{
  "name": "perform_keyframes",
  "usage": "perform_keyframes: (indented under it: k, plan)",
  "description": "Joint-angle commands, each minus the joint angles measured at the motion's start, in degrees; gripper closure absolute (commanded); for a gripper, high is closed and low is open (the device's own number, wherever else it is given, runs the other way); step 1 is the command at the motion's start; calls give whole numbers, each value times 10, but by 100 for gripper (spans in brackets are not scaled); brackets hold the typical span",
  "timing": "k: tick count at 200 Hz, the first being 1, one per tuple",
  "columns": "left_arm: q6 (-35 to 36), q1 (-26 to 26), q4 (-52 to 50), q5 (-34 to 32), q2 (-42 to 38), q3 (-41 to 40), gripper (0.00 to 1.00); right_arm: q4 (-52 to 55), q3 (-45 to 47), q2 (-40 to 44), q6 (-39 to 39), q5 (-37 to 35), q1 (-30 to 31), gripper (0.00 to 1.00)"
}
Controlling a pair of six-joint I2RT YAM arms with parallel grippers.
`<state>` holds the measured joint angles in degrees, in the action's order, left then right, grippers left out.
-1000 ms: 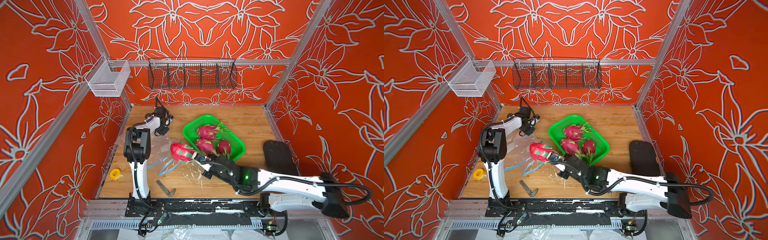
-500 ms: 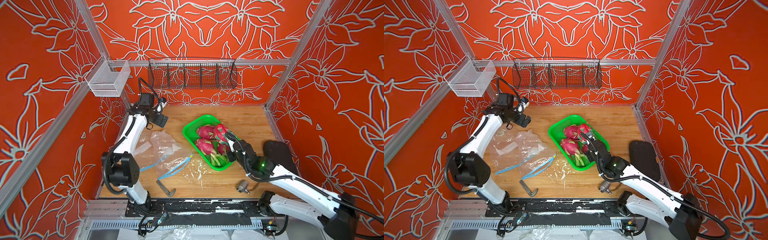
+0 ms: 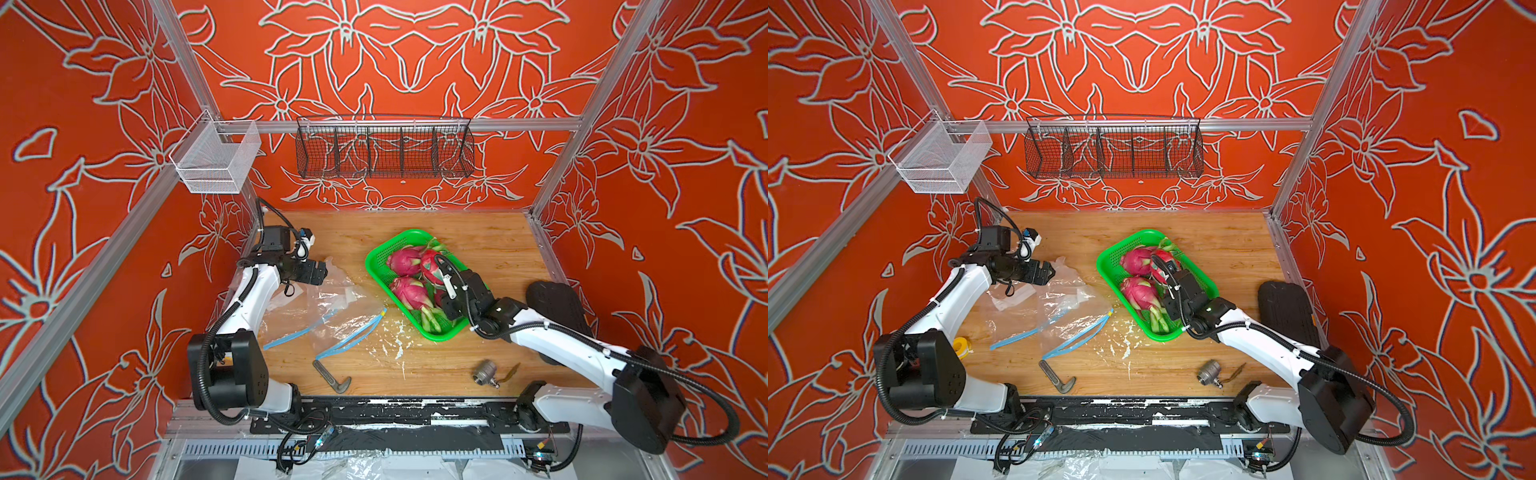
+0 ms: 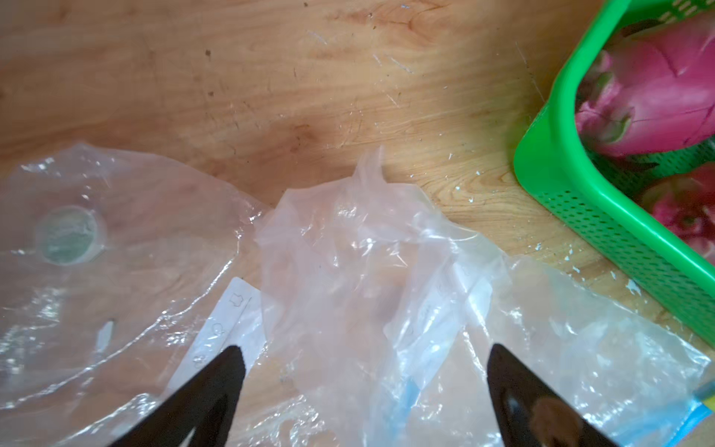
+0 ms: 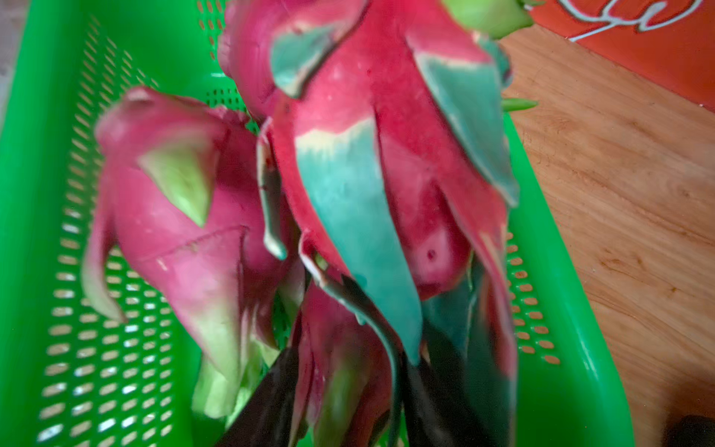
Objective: Open the zip-top bag and take out the dragon fruit
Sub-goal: Place the dragon fruit in the basket.
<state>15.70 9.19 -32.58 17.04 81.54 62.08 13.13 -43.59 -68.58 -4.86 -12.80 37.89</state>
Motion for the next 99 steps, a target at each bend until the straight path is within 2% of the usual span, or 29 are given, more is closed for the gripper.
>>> perform_keyframes:
  k: [1,7,10,13,16,45,63,80,99]
  plan:
    - [-46,20,90,54,-66,-70,2,27,-28,75,10,-4,-3,38]
    - [-50,21,112,63,-83,-95,3,37,-32,93,13,-14,-3,31]
    - [-52,21,124,68,-93,-109,3,42,-33,103,14,-18,-4,24]
    - [-55,22,137,72,-102,-122,3,46,-34,113,14,-23,-4,8]
    - [-57,22,149,76,-111,-134,3,50,-35,122,13,-26,-4,3]
    - [-83,22,254,113,-170,-237,3,73,-37,194,6,-98,-16,3]
    - [-99,20,301,106,-181,-276,3,66,-19,224,4,-150,-40,3]
    - [-107,19,347,99,-179,-311,3,27,22,249,10,-181,-77,3]
    - [-113,18,437,84,-178,-369,3,-74,106,276,42,-198,-123,3]
